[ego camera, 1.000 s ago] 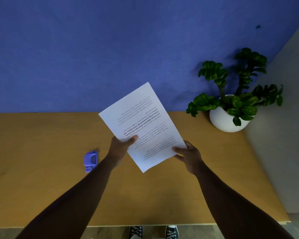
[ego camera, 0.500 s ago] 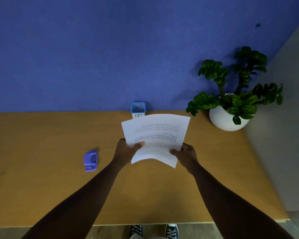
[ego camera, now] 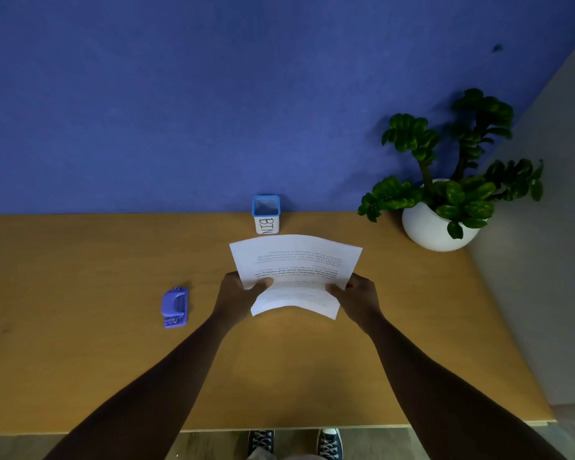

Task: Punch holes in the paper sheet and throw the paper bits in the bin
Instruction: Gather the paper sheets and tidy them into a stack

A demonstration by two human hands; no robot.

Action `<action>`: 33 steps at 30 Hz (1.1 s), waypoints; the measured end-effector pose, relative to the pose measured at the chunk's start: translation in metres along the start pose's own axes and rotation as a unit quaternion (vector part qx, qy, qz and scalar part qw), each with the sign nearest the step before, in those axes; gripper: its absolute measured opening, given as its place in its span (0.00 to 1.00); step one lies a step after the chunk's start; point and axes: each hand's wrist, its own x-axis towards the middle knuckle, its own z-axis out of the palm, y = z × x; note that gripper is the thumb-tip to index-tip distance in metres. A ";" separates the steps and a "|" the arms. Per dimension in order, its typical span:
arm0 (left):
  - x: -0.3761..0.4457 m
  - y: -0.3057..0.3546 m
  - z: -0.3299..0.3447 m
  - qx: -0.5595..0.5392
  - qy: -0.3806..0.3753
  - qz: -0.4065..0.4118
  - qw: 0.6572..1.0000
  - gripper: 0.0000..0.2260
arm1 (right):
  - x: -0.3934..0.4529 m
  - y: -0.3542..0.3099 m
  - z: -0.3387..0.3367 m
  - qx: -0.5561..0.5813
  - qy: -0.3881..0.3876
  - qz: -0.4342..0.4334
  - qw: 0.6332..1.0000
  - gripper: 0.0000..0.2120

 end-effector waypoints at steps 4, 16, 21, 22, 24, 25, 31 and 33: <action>0.003 -0.001 0.000 0.007 0.002 -0.005 1.000 0.09 | 0.001 -0.001 -0.001 0.000 -0.013 0.001 1.000 0.14; 0.011 -0.013 -0.002 0.062 -0.030 -0.032 0.997 0.11 | 0.000 -0.009 -0.003 0.029 -0.012 0.002 1.000 0.10; 0.011 -0.006 -0.007 0.027 -0.020 -0.021 0.999 0.04 | 0.000 -0.017 -0.009 0.089 -0.011 0.006 0.996 0.05; 0.011 -0.006 -0.008 0.012 -0.017 -0.025 0.999 0.04 | -0.001 -0.019 -0.011 0.105 -0.009 0.005 0.994 0.05; 0.010 -0.007 -0.010 -0.011 -0.003 -0.038 0.999 0.03 | -0.001 -0.022 -0.013 0.139 -0.003 0.009 0.990 0.05; 0.009 -0.008 -0.011 -0.013 0.008 -0.041 0.999 0.03 | -0.001 -0.024 -0.014 0.157 0.001 0.013 0.988 0.05; 0.008 -0.012 -0.014 -0.039 0.055 -0.056 0.996 0.04 | 0.002 -0.028 -0.016 0.252 0.002 0.007 0.968 0.08; 0.009 -0.011 -0.014 -0.056 0.070 -0.064 0.994 0.05 | 0.002 -0.029 -0.016 0.281 0.000 0.008 0.960 0.09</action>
